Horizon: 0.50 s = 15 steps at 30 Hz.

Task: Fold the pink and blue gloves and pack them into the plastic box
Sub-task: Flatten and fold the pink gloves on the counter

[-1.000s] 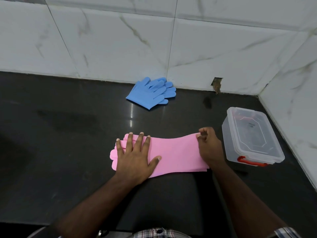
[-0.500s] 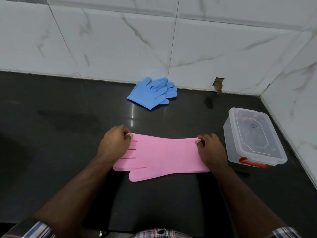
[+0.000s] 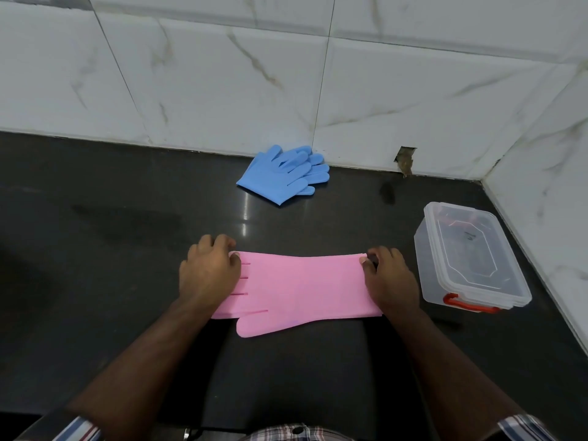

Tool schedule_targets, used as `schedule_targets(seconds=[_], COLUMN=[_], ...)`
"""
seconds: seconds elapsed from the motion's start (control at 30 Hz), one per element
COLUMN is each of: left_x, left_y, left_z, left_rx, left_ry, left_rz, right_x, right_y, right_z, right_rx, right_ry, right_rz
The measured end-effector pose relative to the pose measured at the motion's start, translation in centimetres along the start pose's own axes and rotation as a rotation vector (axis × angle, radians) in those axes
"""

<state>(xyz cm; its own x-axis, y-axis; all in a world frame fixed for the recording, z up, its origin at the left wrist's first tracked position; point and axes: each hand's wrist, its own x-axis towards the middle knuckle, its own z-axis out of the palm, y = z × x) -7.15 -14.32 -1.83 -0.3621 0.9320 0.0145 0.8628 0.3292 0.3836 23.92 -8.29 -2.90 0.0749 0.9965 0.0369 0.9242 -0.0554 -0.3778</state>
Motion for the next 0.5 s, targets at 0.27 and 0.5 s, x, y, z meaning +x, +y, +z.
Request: schedule_targets(seconds=[0.27,0.5], left_x=[-4.0,-4.0], left_y=[4.4,3.4], left_z=[2.5,4.4], left_rx=[0.158,0.309], left_ry=[-0.056,-0.168], left_rz=[0.457,0.401], right_x=[-3.3,-3.2], right_y=[-1.8,-2.2], right_z=[0.9,2.7], right_rx=[-0.096,-0.297], right_ry=[0.018,-0.29], right_rz=[-0.487,-0.424])
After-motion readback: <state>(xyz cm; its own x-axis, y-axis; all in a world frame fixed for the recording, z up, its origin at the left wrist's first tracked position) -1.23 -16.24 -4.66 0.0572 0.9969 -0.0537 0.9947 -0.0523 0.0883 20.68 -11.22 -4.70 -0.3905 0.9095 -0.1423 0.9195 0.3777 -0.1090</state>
